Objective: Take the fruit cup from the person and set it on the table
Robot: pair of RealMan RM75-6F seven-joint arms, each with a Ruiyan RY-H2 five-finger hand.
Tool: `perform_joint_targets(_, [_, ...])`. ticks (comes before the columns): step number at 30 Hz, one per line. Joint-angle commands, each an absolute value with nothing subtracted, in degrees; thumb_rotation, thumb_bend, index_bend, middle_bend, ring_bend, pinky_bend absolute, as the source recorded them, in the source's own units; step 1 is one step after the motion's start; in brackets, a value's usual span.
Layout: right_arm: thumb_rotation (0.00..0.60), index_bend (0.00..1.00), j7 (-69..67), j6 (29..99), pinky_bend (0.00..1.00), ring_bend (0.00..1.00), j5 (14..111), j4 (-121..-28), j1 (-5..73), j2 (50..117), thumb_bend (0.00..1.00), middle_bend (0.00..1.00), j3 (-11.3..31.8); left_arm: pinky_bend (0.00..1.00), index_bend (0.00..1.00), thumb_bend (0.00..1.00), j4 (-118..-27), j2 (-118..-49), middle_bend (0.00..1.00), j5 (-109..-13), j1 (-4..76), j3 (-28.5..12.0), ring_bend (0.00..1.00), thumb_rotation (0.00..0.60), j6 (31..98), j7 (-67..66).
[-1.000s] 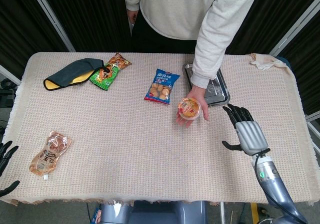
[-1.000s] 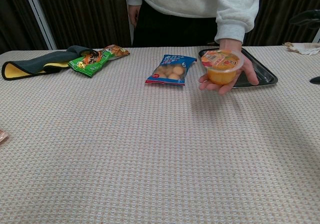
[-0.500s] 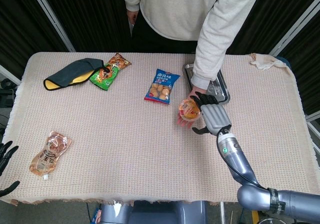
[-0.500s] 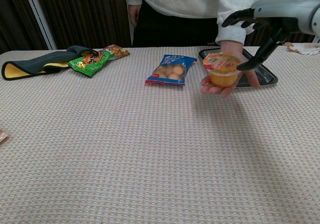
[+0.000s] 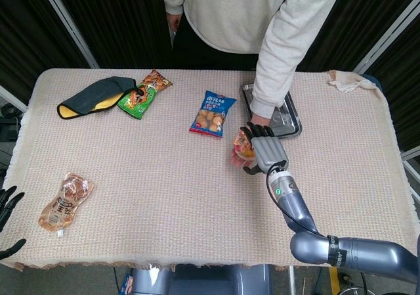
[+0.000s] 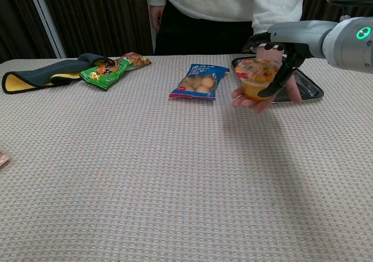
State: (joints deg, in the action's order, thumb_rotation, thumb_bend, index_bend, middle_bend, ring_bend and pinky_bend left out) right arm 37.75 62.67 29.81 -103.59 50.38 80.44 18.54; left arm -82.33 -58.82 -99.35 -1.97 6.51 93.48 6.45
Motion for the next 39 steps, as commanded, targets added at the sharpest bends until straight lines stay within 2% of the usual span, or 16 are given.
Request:
perform_joint_targets(1, [0.600,0.09,37.7,62.9,0.00,0.00,29.2,-101.5,51.3,81.5,0.12,0.00,18.4,0.00,0.00,0.21,-82.3,-58.8,0.00,-99.3,-2.0,6.5,0.00,0.600,93.4,6.4])
perform_joint_targets(6, [0.600,0.11,37.7,62.7,0.00,0.00,27.8,-99.2,52.2,82.3,0.13,0.01,18.0,0.00,0.00,0.21,-82.5,-58.7,0.00,-99.3,-1.9,6.6,0.00,0.600,93.2,6.4])
perform_joint_targets(9, [0.600,0.22,37.5,62.9,0.05,0.03,27.7,-98.3,52.3,83.0,0.14,0.10,17.5,0.00,0.00,0.21,-82.5,-58.7,0.00,-99.2,-1.9,6.6,0.00,0.600,93.2,6.3])
perform_joint_targets(14, [0.600,0.42,34.8,65.4,0.36,0.30,31.7,-96.3,51.6,85.4,0.19,0.37,17.1,0.00,0.00,0.21,-82.6,-58.6,0.00,-99.3,-1.9,6.6,0.00,0.600,93.1,6.0])
perform_joint_targets(17, [0.600,0.50,33.9,66.9,0.46,0.40,34.3,-94.8,51.3,87.0,0.20,0.47,16.5,0.00,0.00,0.21,-82.6,-58.6,0.00,-99.2,-1.9,6.6,0.00,0.600,93.1,6.1])
perform_joint_targets(19, [0.600,0.54,33.3,67.3,0.50,0.44,35.5,-94.6,51.1,87.5,0.21,0.51,16.5,0.00,0.00,0.21,-82.6,-58.6,0.00,-99.2,-1.9,6.6,0.00,0.600,93.1,6.1])
perform_joint_targets(29, [0.600,0.57,33.3,69.7,0.53,0.47,39.1,-99.2,49.9,85.0,0.22,0.53,17.1,0.00,0.00,0.21,-82.5,-58.6,0.00,-99.3,-1.9,6.6,0.00,0.600,93.2,6.5])
perform_joint_targets(33, [0.600,0.57,32.9,71.6,0.53,0.47,40.9,-103.9,47.9,81.1,0.22,0.53,16.9,0.00,0.00,0.21,-82.5,-58.6,0.00,-99.3,-1.9,6.6,0.00,0.600,93.2,6.4])
perform_joint_targets(39, [0.600,0.58,29.8,74.3,0.53,0.47,45.4,-111.5,41.9,72.7,0.22,0.53,14.3,0.00,0.00,0.21,-82.5,-58.6,0.00,-99.3,-1.9,6.6,0.00,0.600,93.2,6.3])
